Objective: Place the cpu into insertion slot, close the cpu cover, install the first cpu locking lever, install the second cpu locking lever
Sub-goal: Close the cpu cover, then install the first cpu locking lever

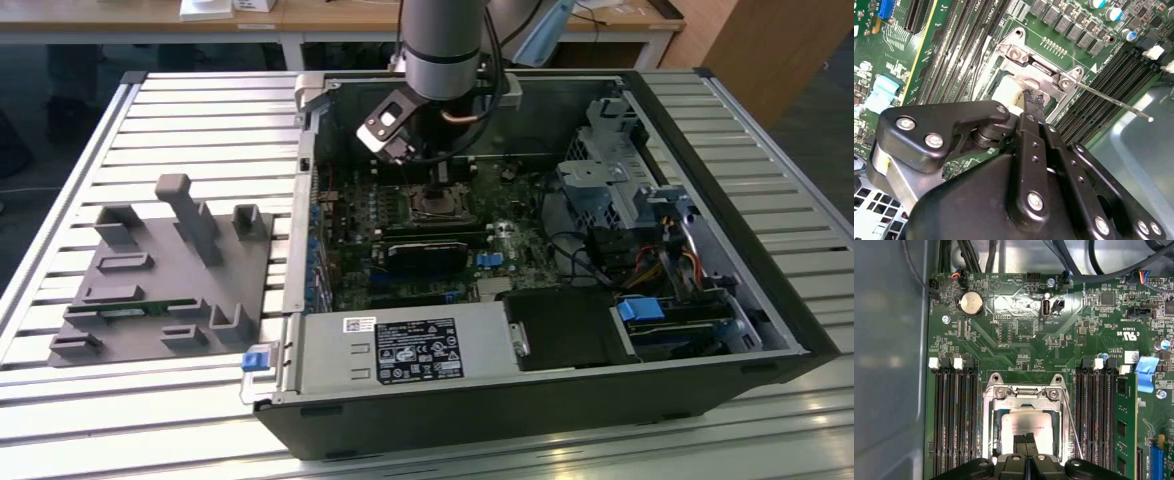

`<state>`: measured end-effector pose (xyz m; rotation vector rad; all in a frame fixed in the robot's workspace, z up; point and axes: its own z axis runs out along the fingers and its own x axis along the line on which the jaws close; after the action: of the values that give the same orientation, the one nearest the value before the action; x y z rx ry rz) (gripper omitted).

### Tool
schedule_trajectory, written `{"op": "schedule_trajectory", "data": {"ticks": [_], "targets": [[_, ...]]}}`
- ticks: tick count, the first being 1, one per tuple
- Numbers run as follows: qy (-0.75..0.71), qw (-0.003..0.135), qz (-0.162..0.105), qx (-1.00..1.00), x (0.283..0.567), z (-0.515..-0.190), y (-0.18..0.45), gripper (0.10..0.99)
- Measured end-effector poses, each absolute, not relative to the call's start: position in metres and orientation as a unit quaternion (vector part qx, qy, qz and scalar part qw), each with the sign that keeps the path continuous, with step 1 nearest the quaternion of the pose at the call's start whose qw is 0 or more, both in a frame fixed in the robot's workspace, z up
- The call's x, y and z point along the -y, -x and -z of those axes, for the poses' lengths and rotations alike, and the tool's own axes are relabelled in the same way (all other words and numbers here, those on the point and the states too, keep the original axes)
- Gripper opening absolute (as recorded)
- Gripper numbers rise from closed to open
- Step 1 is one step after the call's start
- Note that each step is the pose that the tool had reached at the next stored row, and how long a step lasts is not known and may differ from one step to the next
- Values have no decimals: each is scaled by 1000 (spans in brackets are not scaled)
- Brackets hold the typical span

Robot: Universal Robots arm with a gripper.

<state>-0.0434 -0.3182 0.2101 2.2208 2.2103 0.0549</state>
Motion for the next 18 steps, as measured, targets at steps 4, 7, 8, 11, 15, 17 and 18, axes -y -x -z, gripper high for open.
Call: {"op": "schedule_trajectory", "data": {"ticks": [4,7,8,11,15,17,18], "targets": [[-709,4,-18,-705,318,-210,42,106],[-709,4,-18,-705,318,-210,41,106],[-709,4,-18,-705,318,-210,41,106],[-709,4,-17,-705,318,-211,41,106],[-709,4,-18,-705,318,-215,41,106],[-709,4,-18,-705,318,-216,41,106],[-709,4,-18,-705,318,-216,41,106]]}}
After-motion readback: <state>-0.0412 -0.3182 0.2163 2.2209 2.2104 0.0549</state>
